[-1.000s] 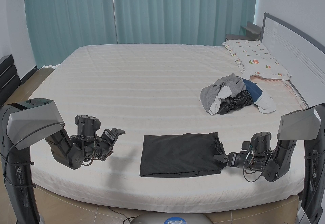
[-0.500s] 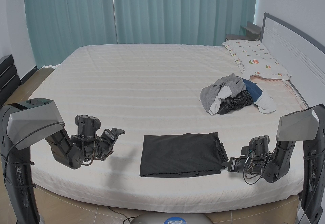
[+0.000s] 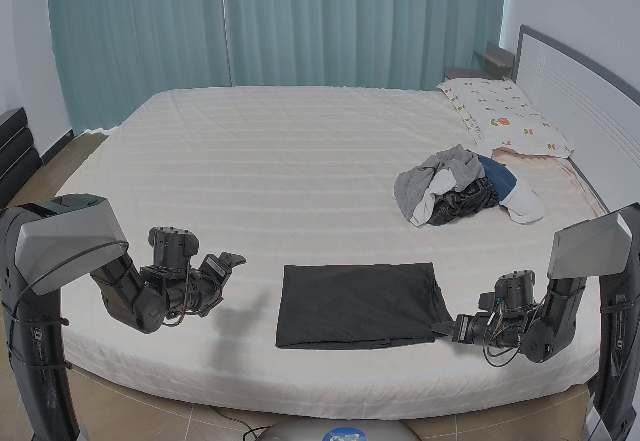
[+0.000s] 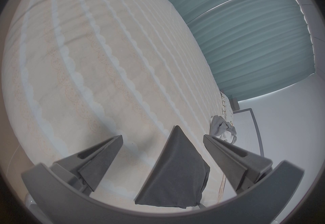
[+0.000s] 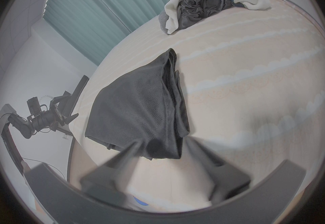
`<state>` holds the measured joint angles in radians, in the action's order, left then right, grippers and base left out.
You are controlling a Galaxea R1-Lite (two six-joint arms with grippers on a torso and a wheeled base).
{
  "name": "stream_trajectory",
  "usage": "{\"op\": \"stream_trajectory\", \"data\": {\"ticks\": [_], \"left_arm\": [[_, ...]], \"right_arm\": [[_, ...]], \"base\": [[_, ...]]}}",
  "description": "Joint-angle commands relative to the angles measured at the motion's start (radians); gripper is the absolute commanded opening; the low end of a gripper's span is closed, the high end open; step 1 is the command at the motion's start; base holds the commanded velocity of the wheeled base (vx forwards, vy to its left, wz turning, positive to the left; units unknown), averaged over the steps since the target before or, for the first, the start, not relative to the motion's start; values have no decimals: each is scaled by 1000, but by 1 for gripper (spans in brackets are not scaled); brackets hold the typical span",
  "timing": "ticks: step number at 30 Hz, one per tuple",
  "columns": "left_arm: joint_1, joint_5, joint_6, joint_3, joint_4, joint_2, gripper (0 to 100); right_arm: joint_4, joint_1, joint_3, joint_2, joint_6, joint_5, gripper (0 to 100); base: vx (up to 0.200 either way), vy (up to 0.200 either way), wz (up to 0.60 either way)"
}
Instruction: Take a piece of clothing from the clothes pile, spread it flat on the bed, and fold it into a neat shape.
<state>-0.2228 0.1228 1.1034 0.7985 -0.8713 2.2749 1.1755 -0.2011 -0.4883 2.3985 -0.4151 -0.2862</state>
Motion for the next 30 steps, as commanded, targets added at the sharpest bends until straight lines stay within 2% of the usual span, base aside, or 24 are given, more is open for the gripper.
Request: {"op": "stream_trajectory", "data": {"ticks": [1,4,9,11,14,22,30], "left_arm": [[6,1,9,1,0,-2,100],[8,9,12,-1,2,-5,100],[8,11,9,-1,0,-5,100],[8,11,7,-1,0,-3,100],[6,5,4,-1,0,0,100],[6,1,1,-1,0,2,100],[5,1,1,-1,0,2,100]], "right_arm": [[12,8,-4,-18,-4,-2,100],[33,31,-13,-56,-45,-4,100],[62,34,-107,-44,-220,7,100],[64,32,-158,7,-238,10,100],[62,29,-236,82,-240,19,100],[42,11,-325,106,-284,30,100],[-112,-8,-464,123,-294,36,100]], "base": [[0,0,0],[0,0,0],[160,0,0],[200,0,0],[0,0,0],[0,0,0],[0,0,0]]}}
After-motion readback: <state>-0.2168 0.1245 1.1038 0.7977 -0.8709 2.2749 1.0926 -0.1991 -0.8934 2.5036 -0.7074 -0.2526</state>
